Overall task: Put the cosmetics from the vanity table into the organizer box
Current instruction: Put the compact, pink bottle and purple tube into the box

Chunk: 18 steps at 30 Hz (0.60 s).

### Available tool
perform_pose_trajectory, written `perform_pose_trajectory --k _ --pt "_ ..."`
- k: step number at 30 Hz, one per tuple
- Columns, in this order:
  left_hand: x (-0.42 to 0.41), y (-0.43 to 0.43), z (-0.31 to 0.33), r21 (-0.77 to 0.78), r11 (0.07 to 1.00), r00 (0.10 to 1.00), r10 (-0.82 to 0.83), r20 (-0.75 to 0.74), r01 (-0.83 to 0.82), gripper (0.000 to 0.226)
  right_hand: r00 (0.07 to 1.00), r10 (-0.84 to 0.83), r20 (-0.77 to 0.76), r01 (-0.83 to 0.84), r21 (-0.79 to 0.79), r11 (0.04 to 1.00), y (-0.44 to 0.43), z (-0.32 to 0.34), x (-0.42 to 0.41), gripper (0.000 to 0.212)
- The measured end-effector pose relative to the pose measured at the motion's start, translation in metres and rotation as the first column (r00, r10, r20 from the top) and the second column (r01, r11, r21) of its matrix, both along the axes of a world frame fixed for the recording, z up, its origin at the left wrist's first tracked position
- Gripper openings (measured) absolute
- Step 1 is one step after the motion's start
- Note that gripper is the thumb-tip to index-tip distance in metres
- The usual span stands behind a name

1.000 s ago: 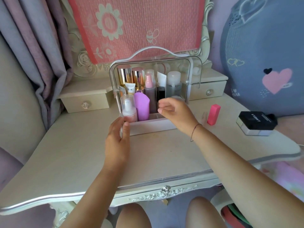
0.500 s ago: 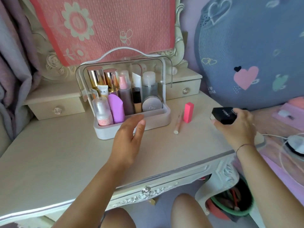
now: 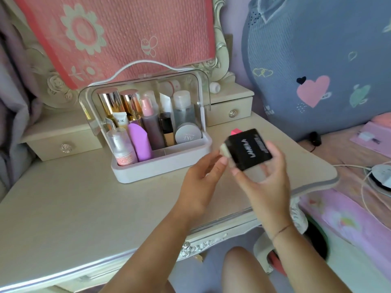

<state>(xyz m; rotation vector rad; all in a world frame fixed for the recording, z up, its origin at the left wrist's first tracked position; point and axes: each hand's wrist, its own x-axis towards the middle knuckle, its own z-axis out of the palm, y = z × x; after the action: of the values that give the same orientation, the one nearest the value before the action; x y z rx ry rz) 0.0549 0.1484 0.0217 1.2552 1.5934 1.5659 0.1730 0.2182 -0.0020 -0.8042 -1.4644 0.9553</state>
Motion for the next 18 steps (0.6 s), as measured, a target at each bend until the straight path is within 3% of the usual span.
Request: perform_pose_trajectory --k 3,6,11,18 --pt "-0.008 0.002 0.007 0.071 0.994 0.992 0.077 0.096 -0.084 0.026 0.986 0.162 0.036 -0.164 0.068 0.984 -0.009 0.016 -0.028 0.075" --pt "-0.033 0.003 0.01 0.082 0.974 0.975 0.202 0.091 -0.209 0.026 0.957 0.257 0.136 -0.269 0.084 0.959 0.005 0.028 -0.047 0.065" --pt "-0.066 0.017 0.019 0.07 0.952 0.95 0.304 -0.067 -0.299 0.027 0.922 0.352 0.16 -0.355 -0.006 0.935 0.039 0.03 -0.086 0.05" --pt "-0.096 0.035 0.02 -0.033 0.9 0.85 0.399 -0.345 -0.436 0.04 0.916 0.32 0.243 -0.313 -0.069 0.947 0.062 0.021 -0.105 0.044"
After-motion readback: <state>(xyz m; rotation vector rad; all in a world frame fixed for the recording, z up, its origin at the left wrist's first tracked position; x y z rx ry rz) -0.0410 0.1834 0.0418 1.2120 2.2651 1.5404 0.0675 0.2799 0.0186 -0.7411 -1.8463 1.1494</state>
